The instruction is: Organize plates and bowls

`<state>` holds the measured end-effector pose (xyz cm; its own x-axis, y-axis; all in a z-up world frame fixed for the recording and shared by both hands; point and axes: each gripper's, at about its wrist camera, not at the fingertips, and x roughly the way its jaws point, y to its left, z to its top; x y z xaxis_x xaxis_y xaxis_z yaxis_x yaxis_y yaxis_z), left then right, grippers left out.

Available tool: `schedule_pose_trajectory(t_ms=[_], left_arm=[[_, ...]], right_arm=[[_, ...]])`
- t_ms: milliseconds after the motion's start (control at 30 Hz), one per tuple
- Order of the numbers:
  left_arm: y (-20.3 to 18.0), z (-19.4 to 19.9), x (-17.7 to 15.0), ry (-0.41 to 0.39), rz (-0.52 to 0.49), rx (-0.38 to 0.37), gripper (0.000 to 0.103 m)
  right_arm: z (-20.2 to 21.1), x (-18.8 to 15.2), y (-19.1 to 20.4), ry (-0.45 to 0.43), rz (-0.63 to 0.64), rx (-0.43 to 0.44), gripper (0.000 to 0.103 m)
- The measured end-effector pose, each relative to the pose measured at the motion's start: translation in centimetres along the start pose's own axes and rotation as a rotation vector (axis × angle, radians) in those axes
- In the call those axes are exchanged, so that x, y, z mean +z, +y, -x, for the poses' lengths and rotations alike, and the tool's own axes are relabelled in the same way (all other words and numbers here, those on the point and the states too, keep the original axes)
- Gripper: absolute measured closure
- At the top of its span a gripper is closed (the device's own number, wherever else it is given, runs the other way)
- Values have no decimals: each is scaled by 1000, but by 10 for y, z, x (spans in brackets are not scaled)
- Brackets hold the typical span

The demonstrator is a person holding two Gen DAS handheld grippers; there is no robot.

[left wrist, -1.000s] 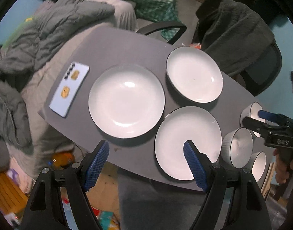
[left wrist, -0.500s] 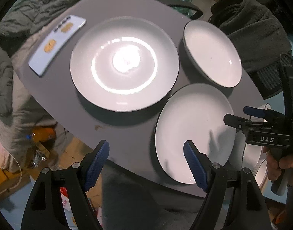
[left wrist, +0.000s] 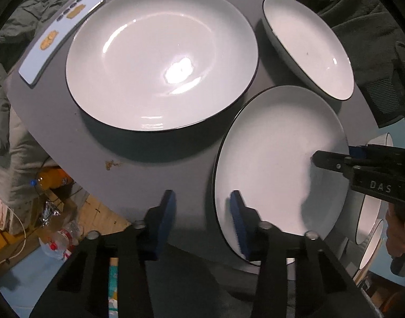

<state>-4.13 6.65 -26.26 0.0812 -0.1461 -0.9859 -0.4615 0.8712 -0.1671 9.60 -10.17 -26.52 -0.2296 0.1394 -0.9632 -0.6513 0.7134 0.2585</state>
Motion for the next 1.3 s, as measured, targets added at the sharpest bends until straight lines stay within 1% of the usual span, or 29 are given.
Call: schedule_pose_trajectory(t_ms=[67,167,200,267,400,533,600,633,700,767,867,900,933,1033,1167,1200,1233,1300], left_arm=[[1,-4,2,12,5,-23,70],[1,-6,4,16,11,-50,71],[1,-7,5,20,7,-57,71],[0,-8,7,25,2,-59,74],[4,-7,7,32,-7,-60,75],[2,-6,6,34,-46,-62,75],[1,-7,5,39,-65,-58,75],[2,-7,5,42,-74,-52,75],[2,-7,6,46,-88,-54,75],[4,-7,7,47,-103,-64,75],[3,-9,7,59,-123,-71,75],[7,-13,6,61,-132,-68,75],[4,-13,7,61,-135,-66,75],[1,-12,7,63,-136,-67,75],[7,-12,7,67,-144,-74,75],[7,-12,6,69,-143,-77,75],[11,-14,5,71,-133,-78,75],[13,-13,4,77,-111,-77,75]], right_arm=[[3,0,-4,-2,-10,-3,64],[6,0,-8,-3,-28,6,64],[2,5,-3,-6,-34,5,64],[3,5,-6,-11,-57,6,64],[8,-3,-13,-3,-84,49,64],[14,-10,-12,-27,-97,23,64],[18,-7,-13,-31,-120,32,64],[16,0,-14,-29,-128,38,64],[17,-2,-16,-17,-130,47,64],[18,-3,-14,-29,-125,17,64],[20,-5,-18,-34,-159,9,64],[22,-4,-21,-39,-173,8,62],[24,-7,-17,-38,-182,10,59],[28,-6,-23,-36,-201,12,59],[34,-3,-33,-24,-174,23,58],[31,-4,-22,-20,-162,32,53],[32,-2,-23,-11,-139,47,46],[35,1,-27,4,-108,68,43]])
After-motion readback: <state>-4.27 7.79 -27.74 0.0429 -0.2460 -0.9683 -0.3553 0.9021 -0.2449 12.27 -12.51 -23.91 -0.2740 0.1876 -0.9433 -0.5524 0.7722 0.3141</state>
